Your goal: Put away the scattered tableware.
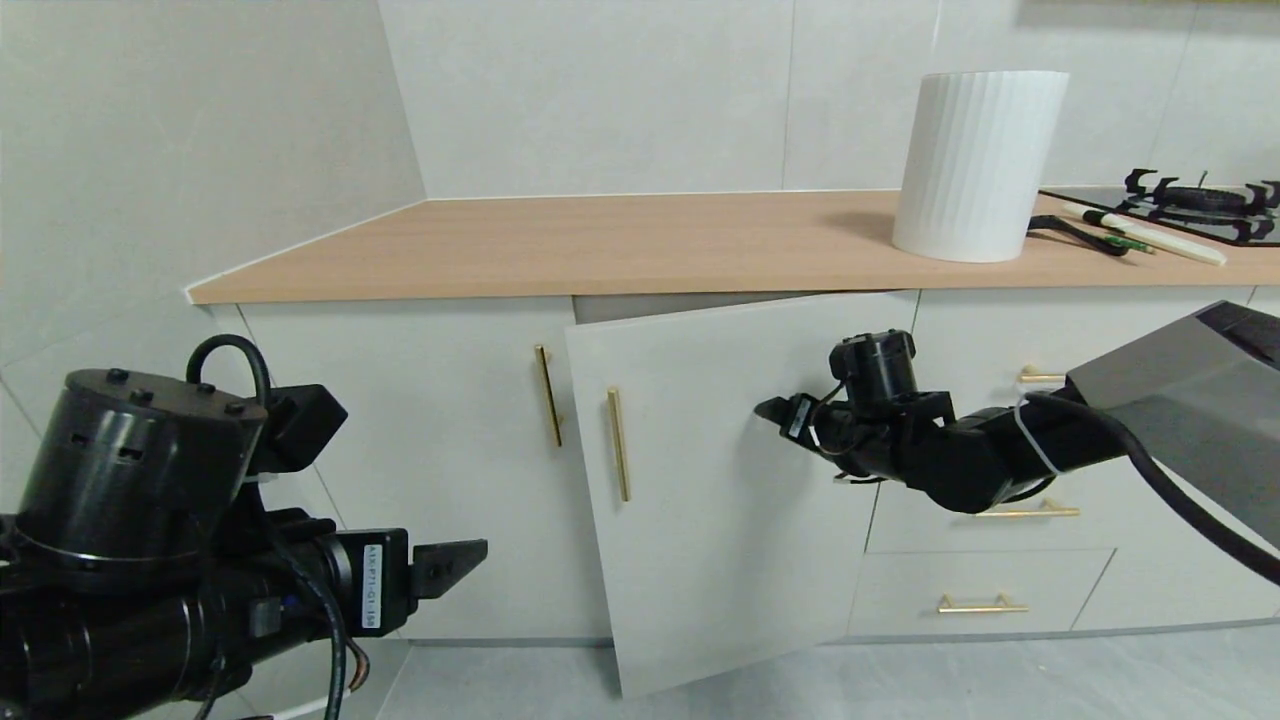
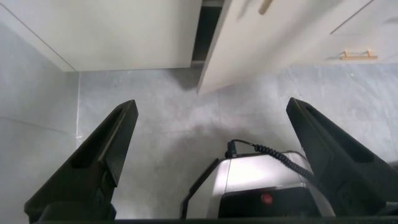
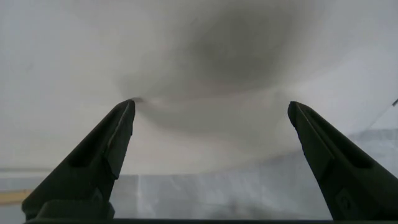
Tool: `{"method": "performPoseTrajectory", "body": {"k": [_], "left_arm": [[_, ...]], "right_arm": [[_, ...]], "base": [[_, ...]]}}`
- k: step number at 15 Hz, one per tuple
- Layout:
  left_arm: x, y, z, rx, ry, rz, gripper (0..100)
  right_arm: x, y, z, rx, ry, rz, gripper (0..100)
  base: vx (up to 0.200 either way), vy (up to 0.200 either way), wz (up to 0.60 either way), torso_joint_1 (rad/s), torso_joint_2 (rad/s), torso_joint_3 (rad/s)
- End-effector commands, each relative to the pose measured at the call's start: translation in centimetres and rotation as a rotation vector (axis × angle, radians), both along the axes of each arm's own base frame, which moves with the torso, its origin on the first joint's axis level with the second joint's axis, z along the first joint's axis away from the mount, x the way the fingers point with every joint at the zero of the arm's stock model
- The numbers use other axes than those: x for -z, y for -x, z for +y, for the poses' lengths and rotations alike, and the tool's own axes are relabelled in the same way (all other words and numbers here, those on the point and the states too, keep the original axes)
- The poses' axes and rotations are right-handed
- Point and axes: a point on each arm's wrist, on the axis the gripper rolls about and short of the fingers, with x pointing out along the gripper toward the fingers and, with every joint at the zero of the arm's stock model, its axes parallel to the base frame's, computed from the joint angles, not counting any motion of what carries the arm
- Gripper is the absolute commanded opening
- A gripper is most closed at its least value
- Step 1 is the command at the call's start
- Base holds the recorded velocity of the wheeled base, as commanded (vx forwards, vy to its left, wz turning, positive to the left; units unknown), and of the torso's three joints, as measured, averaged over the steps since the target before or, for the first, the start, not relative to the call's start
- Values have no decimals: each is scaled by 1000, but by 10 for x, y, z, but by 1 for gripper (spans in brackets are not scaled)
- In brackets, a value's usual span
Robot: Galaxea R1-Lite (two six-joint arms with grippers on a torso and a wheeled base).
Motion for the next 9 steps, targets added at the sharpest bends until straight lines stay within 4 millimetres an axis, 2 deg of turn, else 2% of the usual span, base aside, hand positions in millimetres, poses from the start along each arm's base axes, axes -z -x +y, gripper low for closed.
{"method": "performPoseTrajectory", "body": {"k": [1,4,9], "left_arm": [[1,-1,0,-2,-2,3,100],[1,-1,0,-2,-3,5,100],[1,-1,0,-2,-3,5,100]], "right_arm": [[6,-11,5,47,5,-16,100],[14,-23,7,112,27,-36,100],[14,-31,2,165,30,-53,100]], "base": [[0,0,0,0,0,0],[0,0,0,0,0,0],[0,0,0,0,0,0]]}}
